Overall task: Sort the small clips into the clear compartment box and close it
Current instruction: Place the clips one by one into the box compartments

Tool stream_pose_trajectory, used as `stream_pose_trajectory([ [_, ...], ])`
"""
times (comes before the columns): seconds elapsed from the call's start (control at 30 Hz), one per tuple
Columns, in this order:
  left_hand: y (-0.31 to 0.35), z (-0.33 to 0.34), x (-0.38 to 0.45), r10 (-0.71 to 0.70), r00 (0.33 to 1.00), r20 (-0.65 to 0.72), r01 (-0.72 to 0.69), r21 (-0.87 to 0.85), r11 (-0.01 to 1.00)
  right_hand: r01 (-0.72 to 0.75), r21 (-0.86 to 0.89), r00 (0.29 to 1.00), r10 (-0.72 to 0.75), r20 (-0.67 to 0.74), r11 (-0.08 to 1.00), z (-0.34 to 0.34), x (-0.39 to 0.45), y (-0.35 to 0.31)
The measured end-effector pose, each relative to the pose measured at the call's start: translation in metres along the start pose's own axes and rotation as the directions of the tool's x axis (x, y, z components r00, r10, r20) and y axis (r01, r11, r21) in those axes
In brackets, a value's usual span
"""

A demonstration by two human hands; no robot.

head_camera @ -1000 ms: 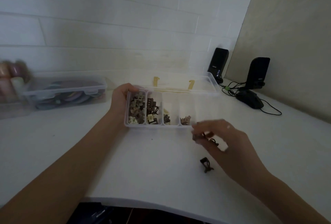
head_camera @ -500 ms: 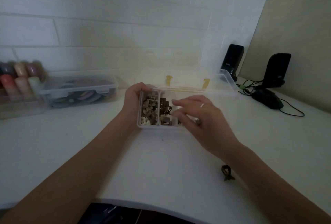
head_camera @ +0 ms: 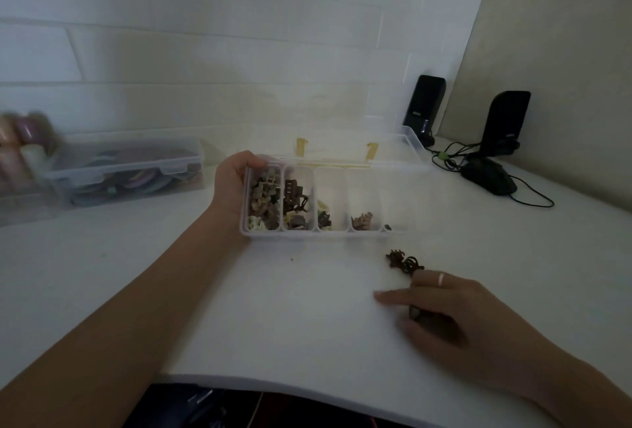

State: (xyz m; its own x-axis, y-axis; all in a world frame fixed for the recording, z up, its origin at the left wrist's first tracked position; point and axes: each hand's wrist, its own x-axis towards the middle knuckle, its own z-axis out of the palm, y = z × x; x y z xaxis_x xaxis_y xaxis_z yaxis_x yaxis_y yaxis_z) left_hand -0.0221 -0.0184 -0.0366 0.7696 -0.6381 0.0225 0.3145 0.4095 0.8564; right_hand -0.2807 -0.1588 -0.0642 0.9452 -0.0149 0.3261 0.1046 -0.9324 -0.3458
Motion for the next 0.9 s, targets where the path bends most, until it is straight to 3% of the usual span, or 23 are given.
stream_pose_trajectory([
  [0.17,-0.001,-0.003,0.001,0.013,1.0,-0.005,-0.013,0.007,1.0,-0.107,0.161,0.989,0.122,-0.082,0.981,-0.003,0.006,-0.002],
  [0.47,0.0,0.0,-0.003,0.021,1.0,0.011,-0.021,0.002,1.0,-0.234,0.504,0.96,0.279,-0.014,0.831,-0.007,0.013,0.005],
  [0.7,0.0,0.0,-0.003,0.005,1.0,0.03,-0.005,-0.005,1.0,-0.25,0.546,0.956,0.294,0.006,0.799,-0.003,0.012,0.01],
  [0.77,0.0,0.0,-0.003,-0.004,0.999,0.038,0.005,-0.01,1.0,-0.216,0.543,0.955,0.291,-0.054,0.811,-0.003,0.013,0.007],
  [0.9,0.0,0.002,-0.004,-0.006,0.999,0.042,0.007,-0.021,1.0,-0.05,0.451,0.93,0.206,-0.303,0.891,-0.008,0.042,-0.018],
])
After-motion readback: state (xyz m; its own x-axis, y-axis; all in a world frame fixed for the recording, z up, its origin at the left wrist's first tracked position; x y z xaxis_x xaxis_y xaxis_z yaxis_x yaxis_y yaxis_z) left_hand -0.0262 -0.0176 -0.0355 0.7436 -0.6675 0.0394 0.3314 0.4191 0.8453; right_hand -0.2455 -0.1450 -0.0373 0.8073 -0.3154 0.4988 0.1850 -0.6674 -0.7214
